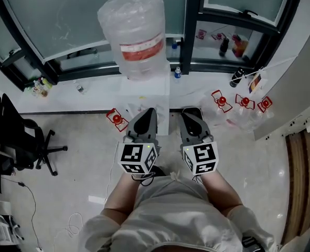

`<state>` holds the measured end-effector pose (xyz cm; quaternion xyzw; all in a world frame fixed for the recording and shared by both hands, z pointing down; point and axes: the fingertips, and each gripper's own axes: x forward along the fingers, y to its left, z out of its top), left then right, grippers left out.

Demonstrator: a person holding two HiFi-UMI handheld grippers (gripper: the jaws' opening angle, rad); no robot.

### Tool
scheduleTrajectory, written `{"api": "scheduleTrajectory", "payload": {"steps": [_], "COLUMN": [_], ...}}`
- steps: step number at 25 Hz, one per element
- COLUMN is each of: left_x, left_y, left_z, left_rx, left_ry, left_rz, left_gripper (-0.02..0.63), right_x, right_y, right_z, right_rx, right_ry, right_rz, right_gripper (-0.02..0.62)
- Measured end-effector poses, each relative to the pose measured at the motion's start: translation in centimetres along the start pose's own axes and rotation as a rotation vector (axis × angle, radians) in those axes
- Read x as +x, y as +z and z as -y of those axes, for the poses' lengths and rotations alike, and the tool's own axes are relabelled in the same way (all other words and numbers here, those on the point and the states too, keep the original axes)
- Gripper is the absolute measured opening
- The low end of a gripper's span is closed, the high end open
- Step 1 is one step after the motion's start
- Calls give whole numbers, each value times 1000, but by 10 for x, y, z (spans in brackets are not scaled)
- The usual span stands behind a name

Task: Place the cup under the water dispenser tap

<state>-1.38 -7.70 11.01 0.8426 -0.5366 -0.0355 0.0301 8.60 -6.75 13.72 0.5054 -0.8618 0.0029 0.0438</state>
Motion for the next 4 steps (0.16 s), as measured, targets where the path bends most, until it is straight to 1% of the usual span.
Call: {"api": "scheduleTrajectory", "payload": {"steps": [4], "left_x": [2], "left_y": [-1], "left_z": [1], "left_rx": [5], "left_ry": [2], "left_rz": [7], "left_gripper": [18], "right_x": [1], "right_y": [-3], "right_z": [4], "right_rx": [11], "right_ry": [-6], "right_rz": [-6], "right_gripper": [28]}}
